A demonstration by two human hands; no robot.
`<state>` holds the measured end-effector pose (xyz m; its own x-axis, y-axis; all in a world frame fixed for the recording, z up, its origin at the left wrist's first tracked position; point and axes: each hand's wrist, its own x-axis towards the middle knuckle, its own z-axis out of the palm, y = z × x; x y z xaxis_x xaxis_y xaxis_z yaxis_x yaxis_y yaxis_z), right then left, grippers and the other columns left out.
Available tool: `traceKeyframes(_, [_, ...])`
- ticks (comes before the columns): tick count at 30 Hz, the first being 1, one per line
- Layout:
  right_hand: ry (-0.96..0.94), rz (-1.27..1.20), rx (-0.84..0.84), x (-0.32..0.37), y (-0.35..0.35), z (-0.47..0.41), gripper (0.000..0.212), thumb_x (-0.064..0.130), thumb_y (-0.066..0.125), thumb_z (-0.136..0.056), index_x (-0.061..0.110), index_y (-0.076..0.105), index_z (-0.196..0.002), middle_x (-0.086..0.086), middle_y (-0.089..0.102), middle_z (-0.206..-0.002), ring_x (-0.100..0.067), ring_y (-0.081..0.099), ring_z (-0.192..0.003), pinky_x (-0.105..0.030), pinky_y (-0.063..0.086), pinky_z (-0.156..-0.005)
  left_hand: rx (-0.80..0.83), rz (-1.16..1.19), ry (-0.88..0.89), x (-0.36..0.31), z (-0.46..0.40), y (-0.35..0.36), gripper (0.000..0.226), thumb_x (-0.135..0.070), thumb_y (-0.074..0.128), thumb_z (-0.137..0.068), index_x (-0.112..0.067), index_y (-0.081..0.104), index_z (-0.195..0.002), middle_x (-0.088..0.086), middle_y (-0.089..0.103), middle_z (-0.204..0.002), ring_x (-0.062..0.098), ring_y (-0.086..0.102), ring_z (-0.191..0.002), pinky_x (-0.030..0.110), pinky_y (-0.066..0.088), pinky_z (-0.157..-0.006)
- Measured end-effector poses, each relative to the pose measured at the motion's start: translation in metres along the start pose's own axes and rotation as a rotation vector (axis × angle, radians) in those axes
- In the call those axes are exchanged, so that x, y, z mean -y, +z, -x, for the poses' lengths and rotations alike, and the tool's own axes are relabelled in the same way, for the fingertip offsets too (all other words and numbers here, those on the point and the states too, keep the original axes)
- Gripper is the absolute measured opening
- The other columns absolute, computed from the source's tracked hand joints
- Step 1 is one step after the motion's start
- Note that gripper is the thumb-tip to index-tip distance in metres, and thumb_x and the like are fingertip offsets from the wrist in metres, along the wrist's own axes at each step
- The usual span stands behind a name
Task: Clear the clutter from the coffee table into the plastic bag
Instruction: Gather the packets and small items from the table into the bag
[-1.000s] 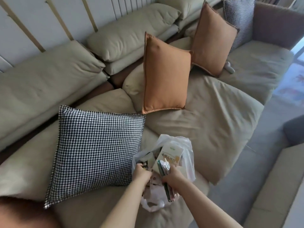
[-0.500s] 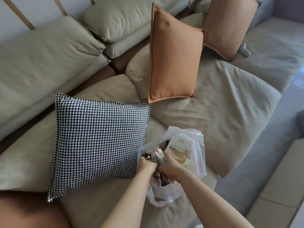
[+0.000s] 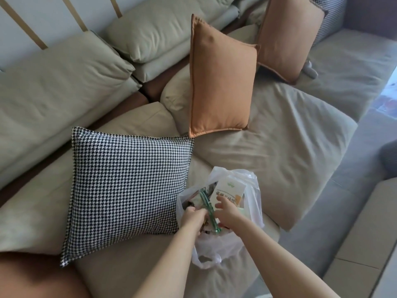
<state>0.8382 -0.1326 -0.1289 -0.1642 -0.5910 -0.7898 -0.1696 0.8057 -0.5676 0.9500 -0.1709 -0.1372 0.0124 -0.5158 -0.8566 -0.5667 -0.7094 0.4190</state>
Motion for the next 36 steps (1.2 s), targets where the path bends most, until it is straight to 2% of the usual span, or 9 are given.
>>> traceKeyframes(3, [0.035,-0.054,0.006,-0.006,-0.005,0.007,0.06,0.009,0.052,-0.092,0.013,0.028,-0.146,-0.008,0.043,-0.141,-0.022,0.052,-0.112,-0.031,0.051,-0.085,-0.001,-0.082,0.023,-0.002,0.006,0.005,0.023,-0.023,0.057,-0.091,-0.014,0.05,-0.11,0.003,0.054,-0.098,0.021,0.052,-0.089,0.032,0.049,-0.083])
traceKeyframes(5, [0.053,-0.059,-0.002,-0.012,-0.011,0.011,0.057,0.005,0.05,-0.091,0.011,0.033,-0.145,-0.009,0.045,-0.137,-0.023,0.052,-0.112,-0.031,0.051,-0.087,0.001,-0.167,0.036,-0.005,0.013,0.01,0.015,-0.021,0.056,-0.091,-0.016,0.048,-0.103,0.005,0.055,-0.091,0.021,0.051,-0.083,0.029,0.046,-0.077])
traceKeyframes(9, [0.076,-0.059,-0.027,-0.022,-0.028,0.025,0.052,0.002,0.045,-0.089,0.01,0.04,-0.14,-0.009,0.051,-0.121,-0.02,0.052,-0.094,-0.028,0.052,-0.075,0.036,-0.378,0.09,-0.014,0.032,0.026,0.006,-0.021,0.053,-0.091,-0.016,0.053,-0.089,0.009,0.059,-0.088,0.021,0.051,-0.077,0.026,0.038,-0.068])
traceKeyframes(12, [0.09,-0.071,-0.045,-0.035,-0.05,0.041,0.05,0.004,0.044,-0.086,0.011,0.044,-0.136,-0.01,0.055,-0.112,-0.02,0.052,-0.089,-0.025,0.046,-0.064,0.101,-0.56,0.158,-0.025,0.051,0.045,0.022,-0.02,0.051,-0.092,-0.01,0.063,-0.107,0.014,0.065,-0.113,0.025,0.061,-0.094,0.024,0.041,-0.072])
traceKeyframes(14, [0.082,-0.049,-0.073,-0.048,-0.068,0.052,0.049,0.006,0.044,-0.084,0.011,0.048,-0.132,-0.006,0.056,-0.106,-0.019,0.053,-0.09,-0.026,0.047,-0.07,0.131,-0.677,0.207,-0.033,0.064,0.06,0.031,-0.023,0.049,-0.095,-0.009,0.058,-0.121,0.01,0.061,-0.12,0.023,0.058,-0.101,0.025,0.043,-0.078])
traceKeyframes(17, [0.07,0.046,-0.137,-0.073,-0.1,0.07,0.046,0.01,0.046,-0.085,0.011,0.052,-0.131,-0.007,0.059,-0.116,-0.023,0.057,-0.105,-0.027,0.046,-0.085,0.157,-0.834,0.283,-0.043,0.082,0.09,0.031,-0.022,0.045,-0.096,-0.011,0.055,-0.124,0.003,0.06,-0.101,0.017,0.054,-0.082,0.023,0.042,-0.069])
traceKeyframes(19, [0.071,0.133,-0.174,-0.094,-0.122,0.083,0.042,0.011,0.046,-0.087,0.009,0.053,-0.128,-0.009,0.058,-0.126,-0.025,0.055,-0.115,-0.027,0.045,-0.09,0.189,-0.969,0.328,-0.048,0.095,0.114,0.032,-0.018,0.041,-0.096,-0.009,0.054,-0.124,0.008,0.061,-0.113,0.025,0.059,-0.099,0.029,0.045,-0.078])
traceKeyframes(23, [0.108,0.255,-0.24,-0.144,-0.169,0.11,0.035,0.014,0.041,-0.087,0.012,0.054,-0.119,-0.01,0.058,-0.127,-0.027,0.055,-0.116,-0.028,0.046,-0.084,0.214,-1.184,0.384,-0.054,0.114,0.172,0.039,-0.02,0.042,-0.09,-0.005,0.053,-0.124,0.017,0.057,-0.127,0.032,0.054,-0.116,0.037,0.046,-0.096])
traceKeyframes(36, [0.393,0.196,-0.427,-0.361,-0.283,0.21,0.029,0.017,0.041,-0.092,0.011,0.049,-0.119,-0.012,0.054,-0.128,-0.03,0.052,-0.12,-0.036,0.043,-0.093,0.362,-1.707,0.637,-0.025,0.192,0.411,0.04,-0.022,0.04,-0.089,-0.017,0.051,-0.127,0.007,0.054,-0.135,0.026,0.053,-0.123,0.033,0.046,-0.099])
